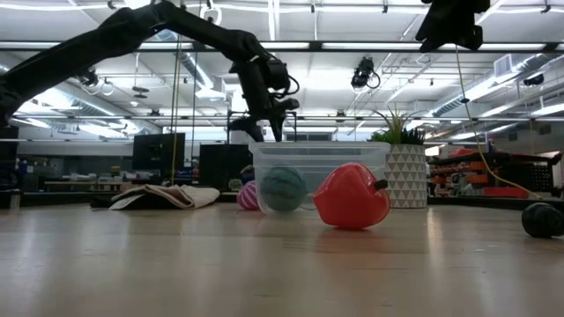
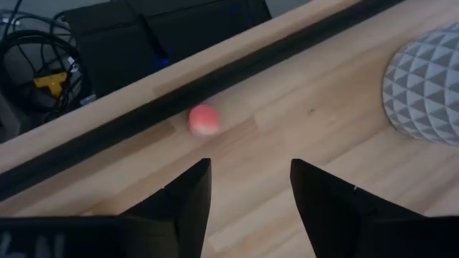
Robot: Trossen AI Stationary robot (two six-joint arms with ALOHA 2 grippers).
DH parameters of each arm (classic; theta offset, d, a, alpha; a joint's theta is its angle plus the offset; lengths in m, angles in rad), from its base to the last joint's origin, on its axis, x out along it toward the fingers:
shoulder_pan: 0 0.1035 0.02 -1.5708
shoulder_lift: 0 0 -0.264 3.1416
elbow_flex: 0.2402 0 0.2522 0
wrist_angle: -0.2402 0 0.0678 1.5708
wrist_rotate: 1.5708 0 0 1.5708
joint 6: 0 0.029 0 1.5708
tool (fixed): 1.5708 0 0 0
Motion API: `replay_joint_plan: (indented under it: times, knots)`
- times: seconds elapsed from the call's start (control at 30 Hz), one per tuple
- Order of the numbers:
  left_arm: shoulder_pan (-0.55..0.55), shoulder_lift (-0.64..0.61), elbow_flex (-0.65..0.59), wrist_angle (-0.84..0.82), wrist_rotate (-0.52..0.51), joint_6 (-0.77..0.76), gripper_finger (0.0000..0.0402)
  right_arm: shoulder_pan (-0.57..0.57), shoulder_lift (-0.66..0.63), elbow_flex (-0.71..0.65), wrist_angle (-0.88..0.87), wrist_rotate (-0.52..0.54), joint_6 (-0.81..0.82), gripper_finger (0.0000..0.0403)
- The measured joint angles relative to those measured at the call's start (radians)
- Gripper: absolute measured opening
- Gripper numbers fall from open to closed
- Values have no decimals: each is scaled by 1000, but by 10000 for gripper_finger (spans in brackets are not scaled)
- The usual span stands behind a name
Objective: Pick and placing Produce into tupperware
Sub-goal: Put the peach into the transparent bin
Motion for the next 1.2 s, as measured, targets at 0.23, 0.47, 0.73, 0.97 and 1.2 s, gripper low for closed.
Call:
replay_joint_plan:
  times: [0.23,0.47,0.73,0.97,1.2]
  knots:
    - [5,45,0,27,-69,-29,199,0,0,0,0,-1,35,129]
    - [16,65,0,50,-102,-111,197,0,0,0,1,1,69,129]
    - [12,88,0,77,-99,-245,188,0,0,0,4,10,79,129]
    - [-5,132,0,36,-76,-212,166,0,0,0,4,10,79,129]
    - [-10,153,0,23,-60,-202,183,0,0,0,3,9,79,129]
